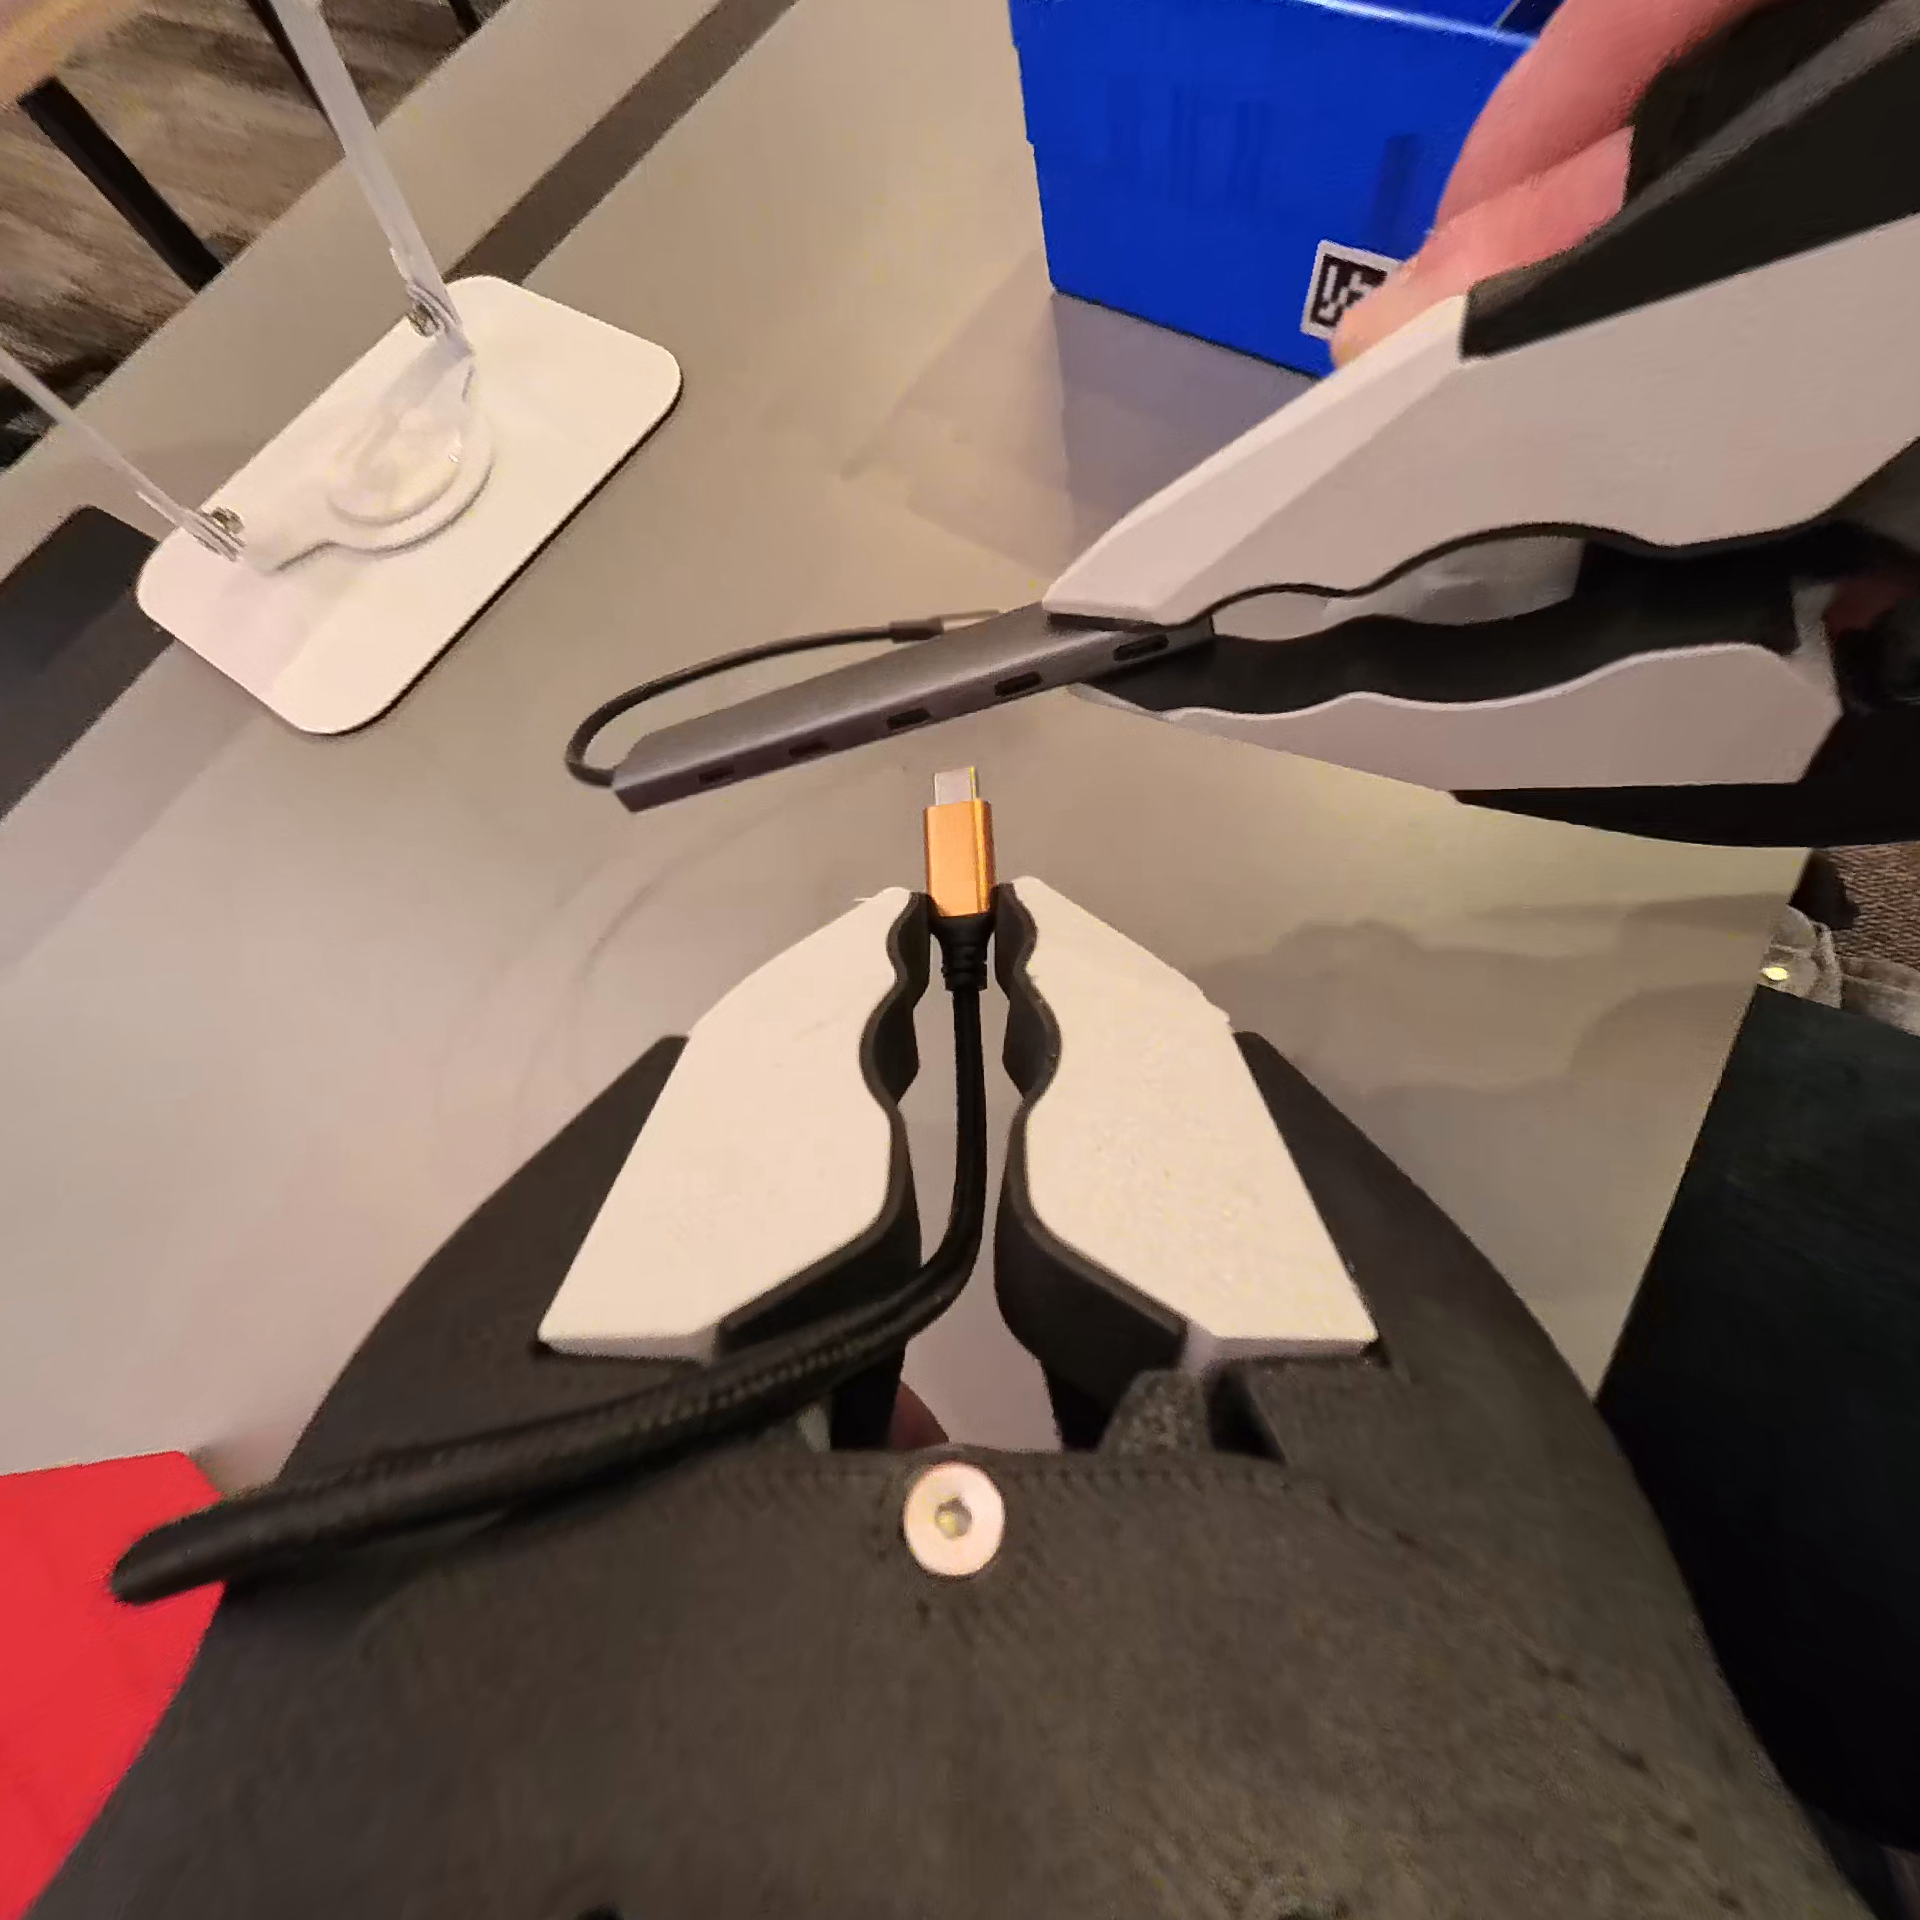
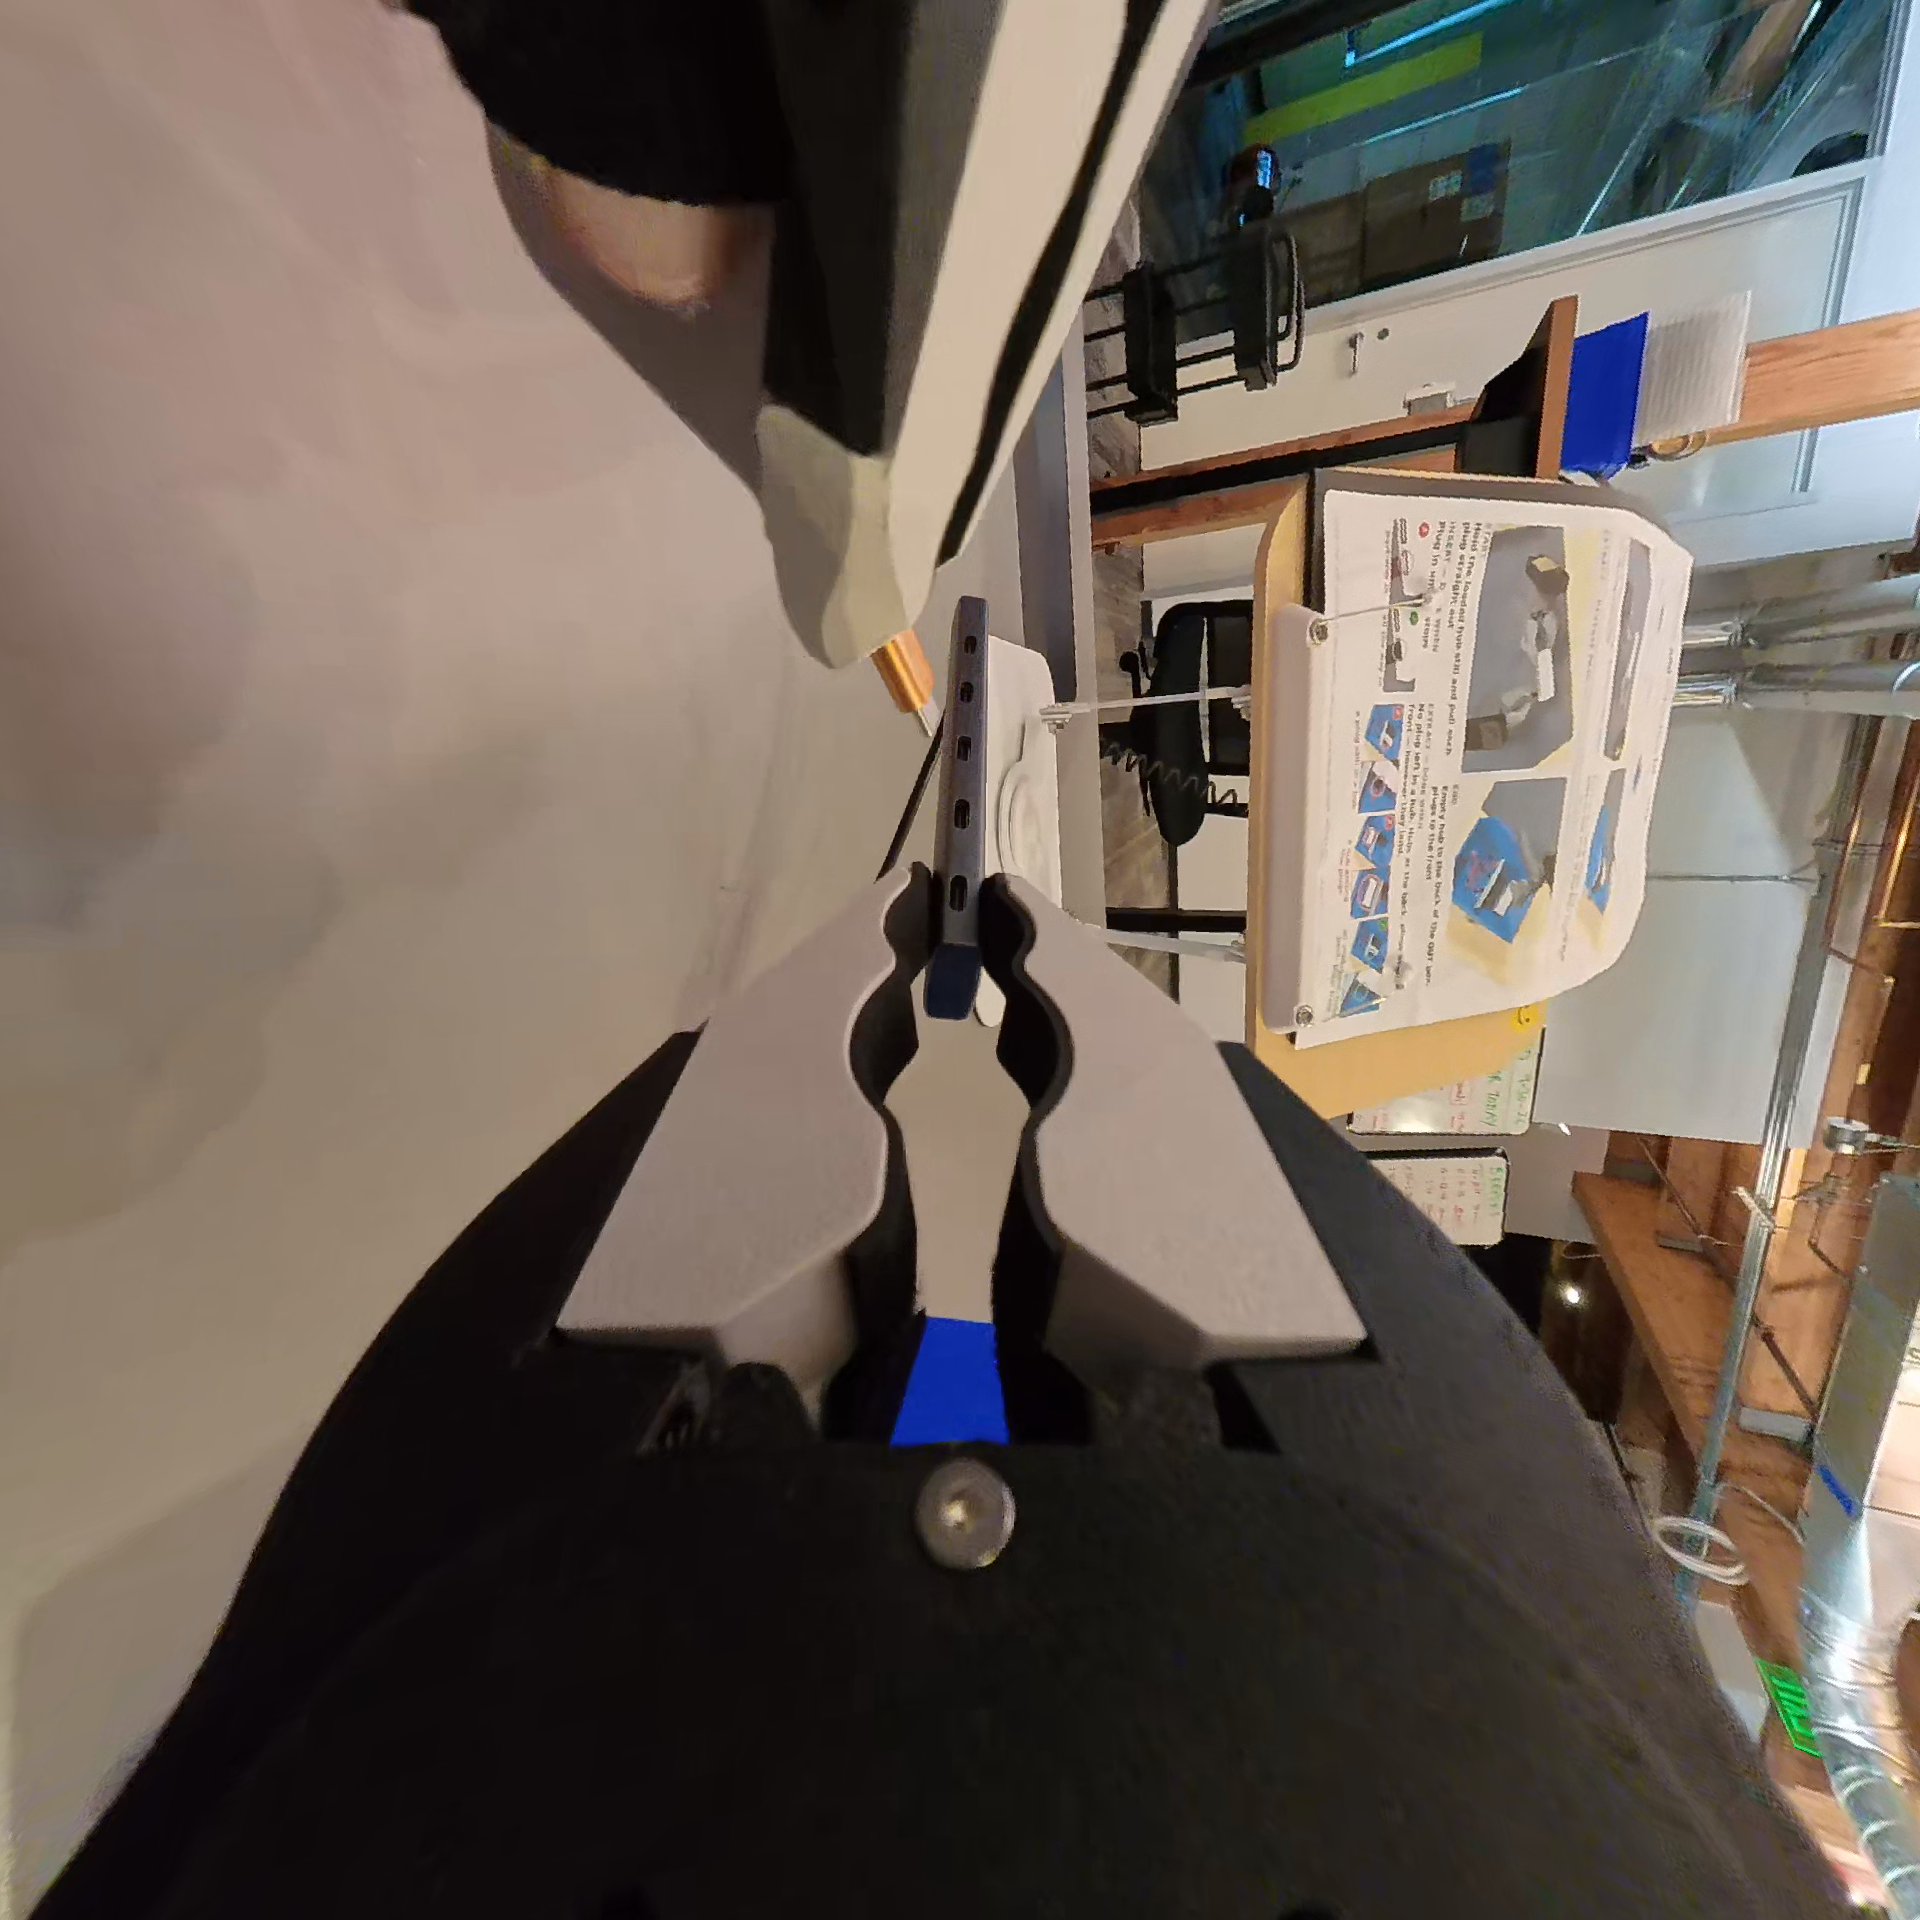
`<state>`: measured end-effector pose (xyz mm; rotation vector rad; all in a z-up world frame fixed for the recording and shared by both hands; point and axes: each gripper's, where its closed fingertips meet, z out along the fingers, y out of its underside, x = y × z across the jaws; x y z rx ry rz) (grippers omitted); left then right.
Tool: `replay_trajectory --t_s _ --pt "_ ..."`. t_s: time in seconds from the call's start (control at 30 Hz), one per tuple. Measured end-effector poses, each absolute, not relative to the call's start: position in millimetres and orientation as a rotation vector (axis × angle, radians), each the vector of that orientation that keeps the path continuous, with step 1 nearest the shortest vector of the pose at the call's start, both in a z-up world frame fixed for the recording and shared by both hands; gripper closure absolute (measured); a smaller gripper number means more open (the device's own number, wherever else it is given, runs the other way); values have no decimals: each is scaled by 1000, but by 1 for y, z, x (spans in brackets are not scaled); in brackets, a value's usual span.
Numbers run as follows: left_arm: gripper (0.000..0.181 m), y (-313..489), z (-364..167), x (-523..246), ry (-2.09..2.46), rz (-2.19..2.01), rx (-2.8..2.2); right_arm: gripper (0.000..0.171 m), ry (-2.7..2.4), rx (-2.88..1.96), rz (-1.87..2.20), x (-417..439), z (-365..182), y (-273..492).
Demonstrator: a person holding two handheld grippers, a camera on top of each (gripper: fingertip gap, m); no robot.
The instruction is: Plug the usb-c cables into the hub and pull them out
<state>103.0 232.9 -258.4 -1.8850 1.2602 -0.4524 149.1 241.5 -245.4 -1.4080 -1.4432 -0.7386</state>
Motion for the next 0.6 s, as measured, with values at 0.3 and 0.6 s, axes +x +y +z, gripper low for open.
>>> replay_trajectory --t_s 0.3,0.6 --pt "170 230 -263 106 1368 -476 -1932 164 -1500 -1373 -780 143 -254 242" --pt "170 229 -264 112 1408 -485 -1957 164 -1519 -1370 -805 143 -256 244"
